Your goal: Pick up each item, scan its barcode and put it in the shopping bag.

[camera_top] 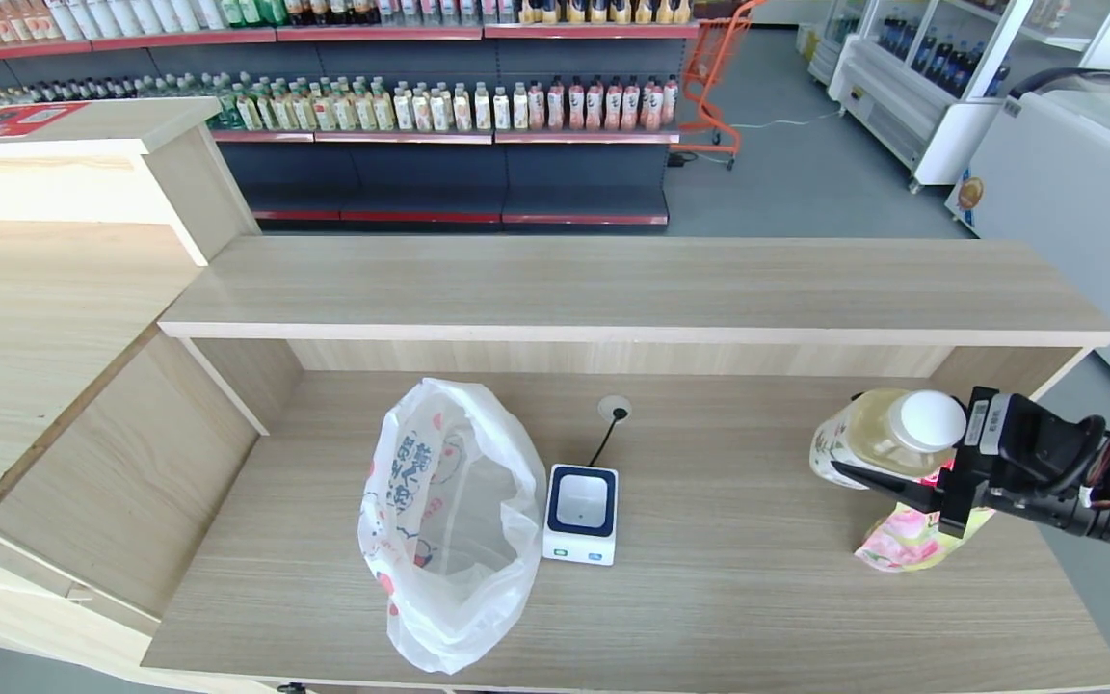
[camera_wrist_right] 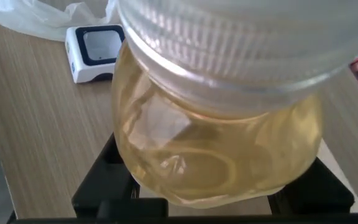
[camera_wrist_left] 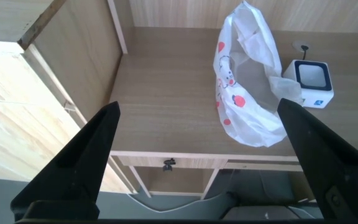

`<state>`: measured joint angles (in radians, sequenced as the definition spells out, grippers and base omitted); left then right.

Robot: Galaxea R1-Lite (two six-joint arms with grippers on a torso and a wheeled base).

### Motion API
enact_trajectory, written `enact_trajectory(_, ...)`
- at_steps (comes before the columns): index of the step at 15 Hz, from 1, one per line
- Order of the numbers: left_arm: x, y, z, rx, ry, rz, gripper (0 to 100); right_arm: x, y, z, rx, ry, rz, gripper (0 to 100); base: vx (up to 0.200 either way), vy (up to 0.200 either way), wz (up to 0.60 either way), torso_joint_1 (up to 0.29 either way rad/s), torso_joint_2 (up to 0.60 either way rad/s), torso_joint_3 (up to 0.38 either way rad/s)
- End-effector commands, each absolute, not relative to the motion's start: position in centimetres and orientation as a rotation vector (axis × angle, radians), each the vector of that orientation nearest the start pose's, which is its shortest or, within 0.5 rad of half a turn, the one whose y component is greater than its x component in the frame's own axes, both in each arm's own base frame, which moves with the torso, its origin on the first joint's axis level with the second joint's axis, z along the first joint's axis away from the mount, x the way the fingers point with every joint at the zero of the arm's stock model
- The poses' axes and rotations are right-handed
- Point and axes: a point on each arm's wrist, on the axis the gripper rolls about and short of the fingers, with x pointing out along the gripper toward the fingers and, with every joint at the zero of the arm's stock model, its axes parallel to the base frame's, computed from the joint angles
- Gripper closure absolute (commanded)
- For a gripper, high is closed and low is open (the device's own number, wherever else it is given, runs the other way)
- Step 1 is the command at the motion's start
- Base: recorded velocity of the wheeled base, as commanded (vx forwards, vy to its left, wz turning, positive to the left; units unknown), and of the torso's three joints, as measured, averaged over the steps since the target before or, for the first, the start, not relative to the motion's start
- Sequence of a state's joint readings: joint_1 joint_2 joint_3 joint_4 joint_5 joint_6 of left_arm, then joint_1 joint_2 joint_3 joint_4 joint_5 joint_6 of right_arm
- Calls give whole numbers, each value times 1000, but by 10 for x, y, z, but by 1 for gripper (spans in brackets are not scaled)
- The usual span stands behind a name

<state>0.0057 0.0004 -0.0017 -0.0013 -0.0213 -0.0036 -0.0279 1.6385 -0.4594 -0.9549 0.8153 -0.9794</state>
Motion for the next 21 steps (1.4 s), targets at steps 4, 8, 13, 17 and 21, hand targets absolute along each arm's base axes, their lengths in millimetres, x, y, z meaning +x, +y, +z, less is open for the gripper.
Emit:
enact_trajectory(4,-23,-1,76,-3,-3,-15,0,257,7,135,-803,-166,848,100,0,0,0,0,0,0)
enact_trajectory(8,-23,-1,76,0,-3,-15,0,262,6,134,-796,-174,867,100,0,0,0,0,0,0)
enact_trajectory(13,-23,-1,76,-1,-3,-15,0,269,6,137,-785,-197,885,100,0,200,0,2,-2,4)
enact_trajectory(17,-23,-1,76,-3,-3,-15,0,289,2,139,-757,-202,886,100,0,200,0,11,7,1)
enact_trajectory(21,-23,-1,76,-3,-3,-15,0,315,-2,116,-736,-155,895,100,0,150,0,-1,2,2)
